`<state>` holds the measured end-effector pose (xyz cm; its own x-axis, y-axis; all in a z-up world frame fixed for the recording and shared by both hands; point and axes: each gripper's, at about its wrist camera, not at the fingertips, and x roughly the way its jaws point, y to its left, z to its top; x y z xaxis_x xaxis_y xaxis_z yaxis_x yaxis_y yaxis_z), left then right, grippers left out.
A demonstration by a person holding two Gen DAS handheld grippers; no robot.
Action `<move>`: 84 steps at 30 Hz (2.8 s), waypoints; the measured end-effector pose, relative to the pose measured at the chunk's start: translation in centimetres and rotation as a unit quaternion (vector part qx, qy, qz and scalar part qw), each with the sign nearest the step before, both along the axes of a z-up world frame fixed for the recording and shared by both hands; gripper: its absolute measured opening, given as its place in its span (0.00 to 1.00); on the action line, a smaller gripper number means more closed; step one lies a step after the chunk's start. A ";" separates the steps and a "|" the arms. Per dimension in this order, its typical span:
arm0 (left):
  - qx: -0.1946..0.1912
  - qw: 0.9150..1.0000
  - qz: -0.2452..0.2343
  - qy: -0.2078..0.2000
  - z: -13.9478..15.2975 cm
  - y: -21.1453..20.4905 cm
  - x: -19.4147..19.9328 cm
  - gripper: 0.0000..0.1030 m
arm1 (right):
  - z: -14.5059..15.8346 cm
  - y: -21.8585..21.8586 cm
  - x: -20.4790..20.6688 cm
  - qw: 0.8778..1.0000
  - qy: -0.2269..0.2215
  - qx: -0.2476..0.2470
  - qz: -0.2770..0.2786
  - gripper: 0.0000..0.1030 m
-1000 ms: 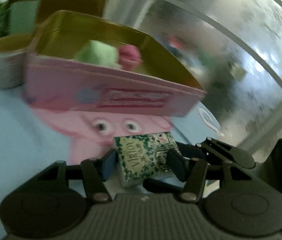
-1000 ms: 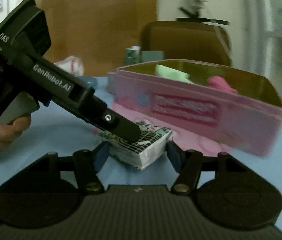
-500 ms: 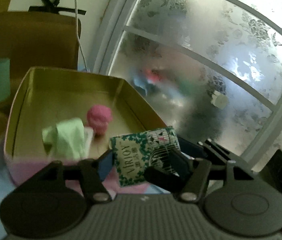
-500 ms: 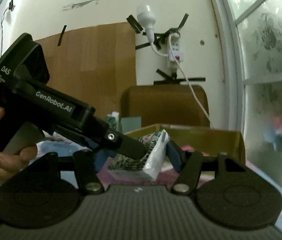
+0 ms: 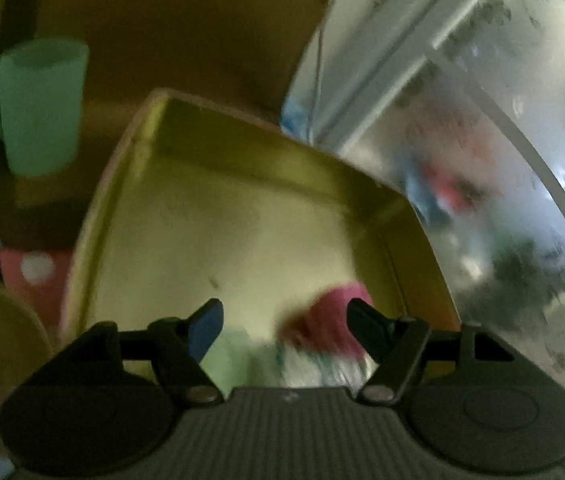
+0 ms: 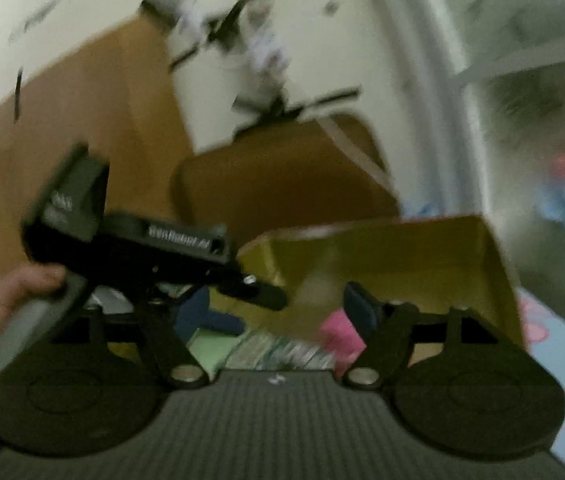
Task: Organize soft objects
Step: 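Carry the Virjoy pack into the pink tin box and release it, then withdraw the open left gripper from the tin box over the table, then move the right gripper to the blue translucent case and grasp it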
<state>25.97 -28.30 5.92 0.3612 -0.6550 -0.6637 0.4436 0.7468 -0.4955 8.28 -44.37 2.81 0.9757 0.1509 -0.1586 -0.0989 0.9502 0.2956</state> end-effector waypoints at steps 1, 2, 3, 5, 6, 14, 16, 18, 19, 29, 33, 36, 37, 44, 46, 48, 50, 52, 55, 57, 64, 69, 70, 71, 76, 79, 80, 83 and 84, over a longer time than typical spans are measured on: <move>-0.002 1.000 0.001 -0.005 0.1 0.1 0.0 0.67 | -0.1 -0.6 -0.5 1.000 -0.011 0.005 -0.008 0.75; -0.006 1.000 0.002 -0.010 0.2 0.3 0.0 0.67 | -0.4 -0.9 -1.0 1.000 -0.020 0.008 -0.014 0.75; -0.009 1.000 0.002 -0.014 0.2 0.5 -0.1 0.67 | -0.5 -1.5 -1.5 0.999 -0.029 0.010 -0.019 0.75; -0.014 1.000 0.006 -0.028 0.5 0.9 -0.7 0.69 | -0.6 -2.3 -2.7 0.998 -0.046 0.016 -0.031 0.75; -0.020 0.999 0.008 -0.035 0.8 1.4 -1.1 0.69 | -0.4 -2.7 -3.0 0.998 -0.053 0.019 -0.036 0.75; -0.080 0.989 0.005 -0.125 4.3 6.8 -7.6 0.81 | -1.1 -5.2 -6.1 0.994 -0.060 0.030 -0.084 0.75; -0.074 0.986 0.005 -0.149 4.5 8.3 -9.9 0.81 | -1.4 -5.4 -6.4 0.994 -0.054 0.033 -0.089 0.75; -0.065 0.984 0.005 -0.164 4.1 9.5 -12.2 0.81 | -1.7 -5.7 -6.9 0.994 -0.052 0.046 -0.084 0.75; -0.059 0.984 0.003 -0.167 3.9 10.0 -13.1 0.81 | -1.9 -5.8 -7.2 0.994 -0.051 0.054 -0.079 0.75; -0.016 0.991 -0.004 -0.134 -0.8 13.3 -18.8 0.82 | -1.8 -2.7 -8.4 0.997 -0.042 0.065 0.000 0.75; 0.009 0.990 0.005 -0.138 -1.9 14.7 -20.2 0.82 | -1.6 0.7 -9.0 0.996 -0.025 0.042 0.070 0.75; 0.017 0.990 0.012 -0.142 -2.2 16.0 -21.1 0.82 | -1.7 3.7 -9.5 0.992 0.000 0.024 0.122 0.75; 0.020 0.989 0.019 -0.145 -2.3 16.6 -21.4 0.82 | -1.8 4.7 -9.5 0.991 0.010 0.018 0.135 0.75; 0.034 0.986 0.087 -0.138 -3.7 22.2 -22.8 0.82 | -1.8 10.6 -8.8 0.981 0.052 -0.031 0.184 0.74; 0.035 0.984 0.111 -0.135 -4.0 23.8 -23.1 0.82 | -1.4 11.7 -8.4 0.979 0.054 -0.041 0.193 0.74; 0.038 0.981 0.132 -0.133 -4.4 25.2 -23.3 0.82 | -1.1 13.0 -7.9 0.977 0.054 -0.056 0.200 0.74; 0.042 0.979 0.146 -0.138 -4.5 26.4 -23.8 0.82 | -1.2 14.5 -7.4 0.974 0.064 -0.080 0.204 0.73; 0.053 0.975 0.159 -0.147 -4.5 27.6 -24.3 0.82 | -1.3 15.7 -6.8 0.969 0.078 -0.095 0.216 0.66; 0.067 0.971 0.175 -0.151 -4.7 28.9 -24.7 0.82 | -1.5 17.6 -5.9 0.960 0.103 -0.120 0.231 0.53; 0.053 0.971 0.183 -0.148 -4.7 29.9 -24.8 0.82 | -1.9 18.4 -4.9 0.956 0.121 -0.124 0.239 0.46; -0.003 0.972 0.190 -0.138 -5.1 31.2 -24.2 0.82 | -2.8 20.5 -3.6 0.946 0.139 -0.145 0.252 0.42; -0.028 0.971 0.200 -0.130 -5.3 32.0 -24.0 0.82 | -2.1 21.8 -2.3 0.943 0.132 -0.162 0.261 0.42; -0.033 0.969 0.207 -0.129 -5.4 32.3 -24.0 0.82 | -1.8 22.2 -1.7 0.942 0.127 -0.167 0.260 0.42; -0.040 0.968 0.214 -0.127 -5.4 32.6 -24.0 0.82 | -1.4 22.6 -1.1 0.943 0.120 -0.174 0.259 0.42; -0.072 0.962 0.235 -0.116 -5.8 33.9 -23.8 0.82 | 1.4 26.1 3.7 0.936 0.068 -0.218 0.267 0.63; -0.074 0.961 0.239 -0.116 -5.8 34.1 -23.8 0.82 | 1.3 29.4 7.5 0.904 0.077 -0.282 0.312 0.81; -0.074 0.960 0.242 -0.117 -5.8 34.1 -23.9 0.82 | 0.9 30.3 8.4 0.893 0.085 -0.307 0.317 0.81; -0.077 0.958 0.248 -0.118 -5.8 34.3 -23.9 0.83 | -0.7 32.0 11.1 0.864 0.142 -0.352 0.331 0.81; -0.080 0.958 0.250 -0.117 -5.8 34.4 -23.9 0.83 | -1.1 31.9 11.1 0.864 0.142 -0.352 0.330 0.80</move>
